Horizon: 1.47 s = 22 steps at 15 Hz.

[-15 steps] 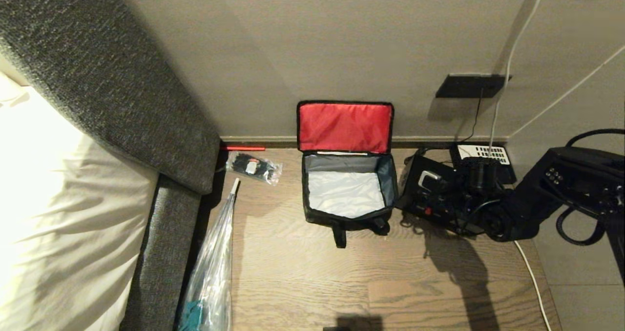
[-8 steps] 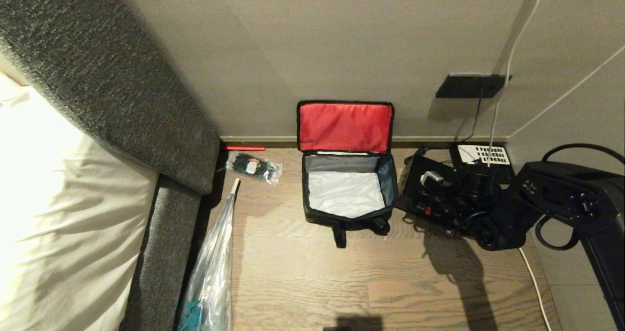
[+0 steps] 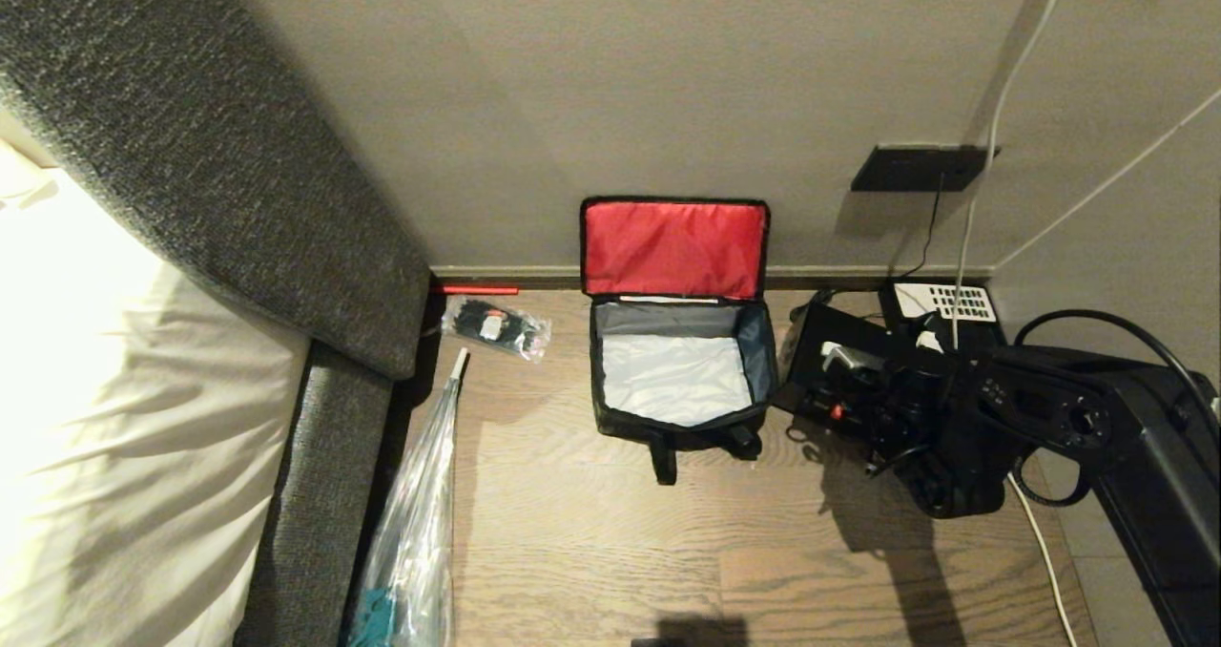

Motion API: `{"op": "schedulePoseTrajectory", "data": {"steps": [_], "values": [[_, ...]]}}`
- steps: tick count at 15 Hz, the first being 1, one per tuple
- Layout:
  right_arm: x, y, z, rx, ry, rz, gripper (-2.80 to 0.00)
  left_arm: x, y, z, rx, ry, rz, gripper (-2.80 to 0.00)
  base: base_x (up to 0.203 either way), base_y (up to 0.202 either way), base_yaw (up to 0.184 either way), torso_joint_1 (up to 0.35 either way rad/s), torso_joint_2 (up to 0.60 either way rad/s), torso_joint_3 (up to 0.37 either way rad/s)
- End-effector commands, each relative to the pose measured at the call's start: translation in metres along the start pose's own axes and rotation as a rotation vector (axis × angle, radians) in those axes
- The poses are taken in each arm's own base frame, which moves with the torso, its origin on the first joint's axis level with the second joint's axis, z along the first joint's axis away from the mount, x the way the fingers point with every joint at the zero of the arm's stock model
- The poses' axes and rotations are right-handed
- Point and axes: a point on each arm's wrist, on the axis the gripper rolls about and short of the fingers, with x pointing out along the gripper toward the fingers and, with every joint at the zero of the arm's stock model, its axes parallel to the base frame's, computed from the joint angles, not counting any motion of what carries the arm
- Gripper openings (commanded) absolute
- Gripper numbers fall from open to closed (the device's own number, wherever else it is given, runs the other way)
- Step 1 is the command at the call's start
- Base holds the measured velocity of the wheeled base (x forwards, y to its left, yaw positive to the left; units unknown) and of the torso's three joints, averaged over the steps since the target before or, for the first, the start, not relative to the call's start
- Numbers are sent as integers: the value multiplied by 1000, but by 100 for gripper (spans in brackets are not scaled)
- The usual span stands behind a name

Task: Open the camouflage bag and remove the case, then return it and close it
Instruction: Grip the handle again

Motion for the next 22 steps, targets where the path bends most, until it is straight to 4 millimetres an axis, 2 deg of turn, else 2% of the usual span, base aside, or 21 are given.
{"op": "schedulePoseTrajectory", "data": {"steps": [1,9,15,22], "values": [[1,14,-1,1,3,7,0,0,0,0,0,0,0,-280,0,0,0,0,0,0],[23,22,11,56,-18,-54,0,0,0,0,0,0,0,-280,0,0,0,0,0,0],[41,33,-3,41,3,-51,0,0,0,0,0,0,0,-280,0,0,0,0,0,0],[59,21,-1,85,7,-104,0,0,0,0,0,0,0,-280,0,0,0,0,0,0]]}}
